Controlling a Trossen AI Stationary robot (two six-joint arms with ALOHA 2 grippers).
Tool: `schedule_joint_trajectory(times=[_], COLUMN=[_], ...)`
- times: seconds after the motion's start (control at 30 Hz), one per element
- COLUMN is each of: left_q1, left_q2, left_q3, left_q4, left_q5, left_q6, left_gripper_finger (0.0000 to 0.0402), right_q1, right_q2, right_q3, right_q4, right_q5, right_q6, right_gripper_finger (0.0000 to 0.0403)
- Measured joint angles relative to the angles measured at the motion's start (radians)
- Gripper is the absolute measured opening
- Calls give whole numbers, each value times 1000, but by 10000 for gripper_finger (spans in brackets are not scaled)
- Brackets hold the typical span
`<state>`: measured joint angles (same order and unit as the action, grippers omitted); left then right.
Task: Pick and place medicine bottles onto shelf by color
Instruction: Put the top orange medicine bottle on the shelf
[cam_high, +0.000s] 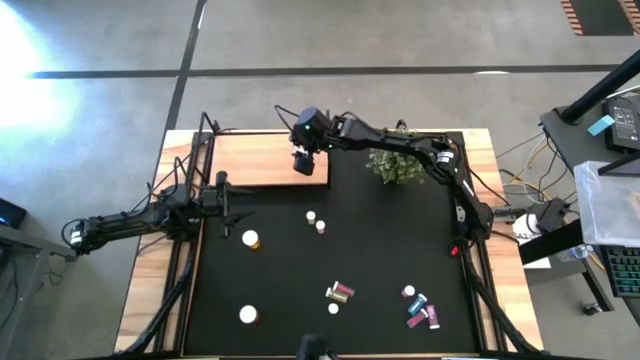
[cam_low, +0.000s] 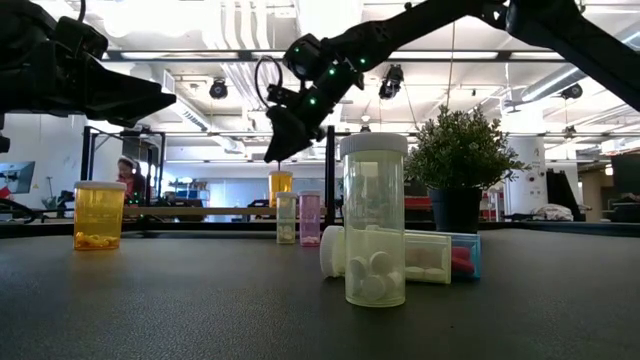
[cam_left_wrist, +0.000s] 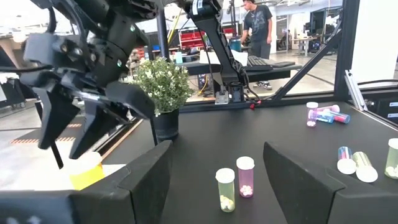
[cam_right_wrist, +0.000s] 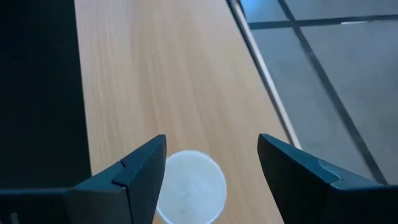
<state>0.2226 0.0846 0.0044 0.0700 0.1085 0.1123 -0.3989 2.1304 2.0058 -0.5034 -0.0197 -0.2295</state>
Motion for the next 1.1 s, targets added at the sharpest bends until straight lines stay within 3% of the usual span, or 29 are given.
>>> schedule_joint_trajectory(times=[0.23,0.6,1.1], left_q1=[0,0,0], left_q2=[0,0,0], left_q3=[0,0,0], left_q4=[0,0,0], left_q5=[0,0,0], left_q6=[0,0,0], left_gripper_finger=[235,235,235], right_q1=[23,100,133], right_q2=[0,0,40], right_q3=[77,116,114], right_q4=[-93,-237,-243], right_q5=[6,110,166], right_q6=[219,385,434], right_gripper_finger=[238,230,231])
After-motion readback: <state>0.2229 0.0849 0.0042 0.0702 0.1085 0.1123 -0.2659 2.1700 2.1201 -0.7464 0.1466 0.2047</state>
